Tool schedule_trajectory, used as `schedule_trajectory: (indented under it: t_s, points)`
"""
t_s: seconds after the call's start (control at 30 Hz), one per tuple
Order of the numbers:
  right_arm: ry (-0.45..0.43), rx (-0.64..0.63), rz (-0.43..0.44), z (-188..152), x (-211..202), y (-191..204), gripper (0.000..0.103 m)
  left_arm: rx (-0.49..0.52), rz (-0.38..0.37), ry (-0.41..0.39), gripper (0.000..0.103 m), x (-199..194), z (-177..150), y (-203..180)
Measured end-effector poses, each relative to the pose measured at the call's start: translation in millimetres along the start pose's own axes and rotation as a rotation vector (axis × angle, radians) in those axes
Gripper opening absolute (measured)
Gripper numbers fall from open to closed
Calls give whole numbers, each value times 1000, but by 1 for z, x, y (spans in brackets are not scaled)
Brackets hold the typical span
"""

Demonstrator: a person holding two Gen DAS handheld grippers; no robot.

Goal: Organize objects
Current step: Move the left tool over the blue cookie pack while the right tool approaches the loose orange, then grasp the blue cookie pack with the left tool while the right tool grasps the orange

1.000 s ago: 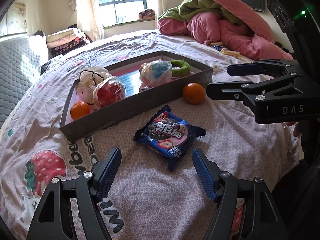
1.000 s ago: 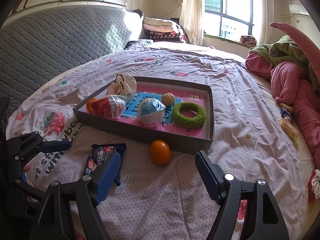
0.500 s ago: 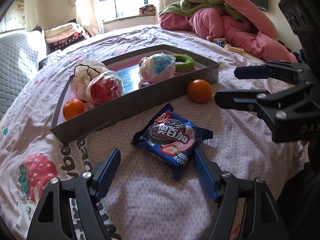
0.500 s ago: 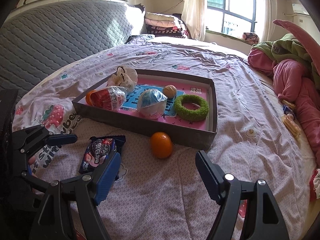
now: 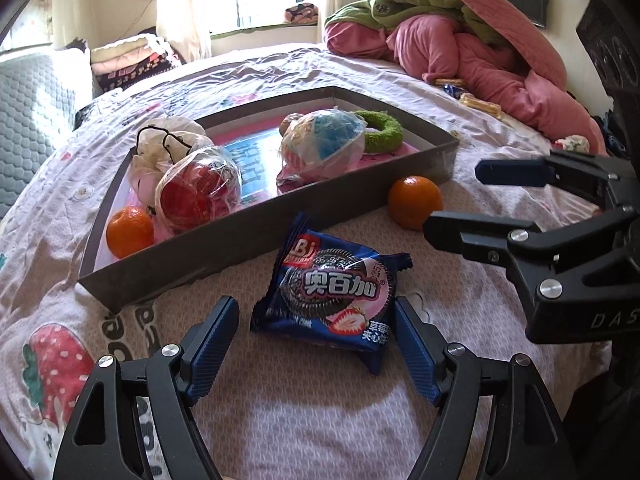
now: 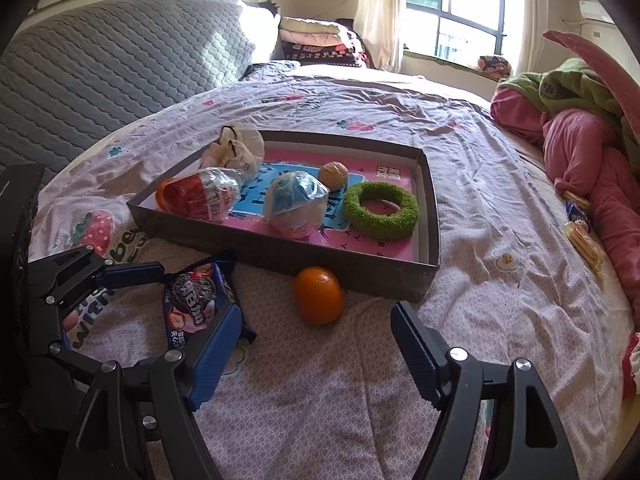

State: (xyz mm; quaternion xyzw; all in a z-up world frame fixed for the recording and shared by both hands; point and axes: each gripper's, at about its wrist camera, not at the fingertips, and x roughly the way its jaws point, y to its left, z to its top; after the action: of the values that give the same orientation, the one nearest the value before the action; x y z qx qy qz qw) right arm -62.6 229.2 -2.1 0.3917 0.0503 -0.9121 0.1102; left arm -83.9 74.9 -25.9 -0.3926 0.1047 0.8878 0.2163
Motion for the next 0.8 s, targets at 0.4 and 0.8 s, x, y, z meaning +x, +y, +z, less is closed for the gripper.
schedule_trajectory:
  t_s: [0.4,0.8]
  points:
    - [80,113,-15,6,30,-10,70,-40,33,17,79,15,10,4]
    - [101,137,-15,10,42,-8,50,-87,41,23,79,20,14,11]
